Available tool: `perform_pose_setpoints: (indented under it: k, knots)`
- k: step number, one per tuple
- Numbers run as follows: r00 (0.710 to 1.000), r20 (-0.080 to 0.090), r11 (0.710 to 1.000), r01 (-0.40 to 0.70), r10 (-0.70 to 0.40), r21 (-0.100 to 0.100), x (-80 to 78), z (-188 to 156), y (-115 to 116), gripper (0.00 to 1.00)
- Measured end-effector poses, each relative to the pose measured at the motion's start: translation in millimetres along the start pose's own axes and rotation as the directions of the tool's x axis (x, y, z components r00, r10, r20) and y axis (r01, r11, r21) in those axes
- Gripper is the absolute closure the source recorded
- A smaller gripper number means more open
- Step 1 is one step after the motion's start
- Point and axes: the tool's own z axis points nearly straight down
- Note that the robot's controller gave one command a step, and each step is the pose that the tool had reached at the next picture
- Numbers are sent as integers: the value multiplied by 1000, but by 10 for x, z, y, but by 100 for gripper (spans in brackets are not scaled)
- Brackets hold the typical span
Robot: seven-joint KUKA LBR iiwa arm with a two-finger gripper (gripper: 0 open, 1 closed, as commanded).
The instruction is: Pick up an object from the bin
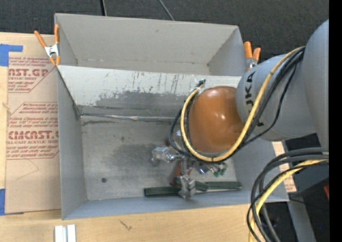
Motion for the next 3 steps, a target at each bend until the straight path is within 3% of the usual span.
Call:
perform_pose_setpoints:
  k: [1, 3]
  knots:
    - [945, -5, 945, -326, 326, -4, 76, 178, -334, 100]
    - [946, -6, 946, -325, 325, -4, 81, 147, -330, 100]
